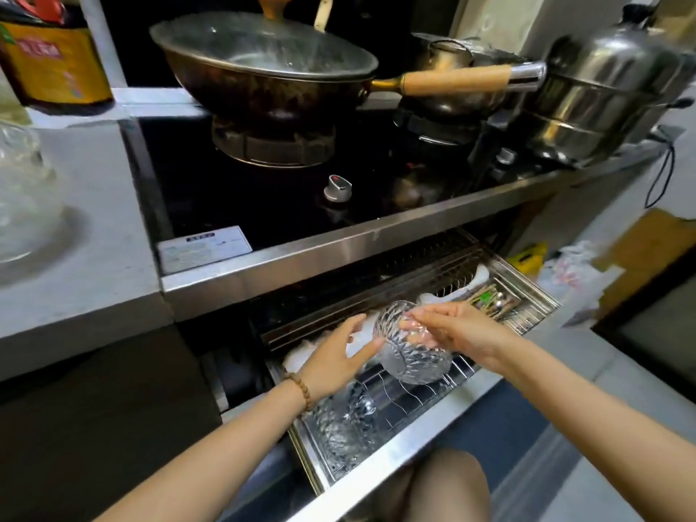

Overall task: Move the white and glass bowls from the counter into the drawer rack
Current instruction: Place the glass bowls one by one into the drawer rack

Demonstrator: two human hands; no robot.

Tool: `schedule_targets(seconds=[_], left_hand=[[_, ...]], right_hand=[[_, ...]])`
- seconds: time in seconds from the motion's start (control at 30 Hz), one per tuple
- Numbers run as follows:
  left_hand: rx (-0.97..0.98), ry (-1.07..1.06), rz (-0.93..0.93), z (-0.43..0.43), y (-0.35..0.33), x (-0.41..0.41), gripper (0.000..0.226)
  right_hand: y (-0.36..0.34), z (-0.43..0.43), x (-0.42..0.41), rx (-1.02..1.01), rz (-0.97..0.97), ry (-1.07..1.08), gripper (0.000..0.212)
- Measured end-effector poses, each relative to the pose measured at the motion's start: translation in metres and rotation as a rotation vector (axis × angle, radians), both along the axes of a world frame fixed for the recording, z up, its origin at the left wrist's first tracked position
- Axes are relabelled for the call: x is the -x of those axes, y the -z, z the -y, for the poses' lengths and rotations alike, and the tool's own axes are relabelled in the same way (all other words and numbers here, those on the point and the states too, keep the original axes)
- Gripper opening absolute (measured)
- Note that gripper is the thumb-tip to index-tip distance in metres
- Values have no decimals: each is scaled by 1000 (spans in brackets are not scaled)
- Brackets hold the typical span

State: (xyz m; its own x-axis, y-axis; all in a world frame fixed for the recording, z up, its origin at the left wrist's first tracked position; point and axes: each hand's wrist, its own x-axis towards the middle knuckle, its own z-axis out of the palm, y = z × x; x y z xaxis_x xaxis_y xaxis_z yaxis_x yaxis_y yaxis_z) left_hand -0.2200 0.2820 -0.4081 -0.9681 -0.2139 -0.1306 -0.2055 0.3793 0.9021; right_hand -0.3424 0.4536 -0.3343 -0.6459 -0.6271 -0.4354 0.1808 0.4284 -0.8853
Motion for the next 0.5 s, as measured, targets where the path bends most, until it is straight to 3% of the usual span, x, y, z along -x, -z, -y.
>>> schedule_targets(seconds=[0.13, 0.3, 0.5], left_hand=[[415, -63, 66, 8, 54, -9, 78], [626, 50, 181, 10, 102, -24, 108], [788, 108, 182, 16, 129, -36, 110]], right_hand=[[38, 2, 17, -142, 64, 68, 27], [75, 9, 27, -323, 118, 87, 32], [101, 23, 30, -367, 216, 44, 19]])
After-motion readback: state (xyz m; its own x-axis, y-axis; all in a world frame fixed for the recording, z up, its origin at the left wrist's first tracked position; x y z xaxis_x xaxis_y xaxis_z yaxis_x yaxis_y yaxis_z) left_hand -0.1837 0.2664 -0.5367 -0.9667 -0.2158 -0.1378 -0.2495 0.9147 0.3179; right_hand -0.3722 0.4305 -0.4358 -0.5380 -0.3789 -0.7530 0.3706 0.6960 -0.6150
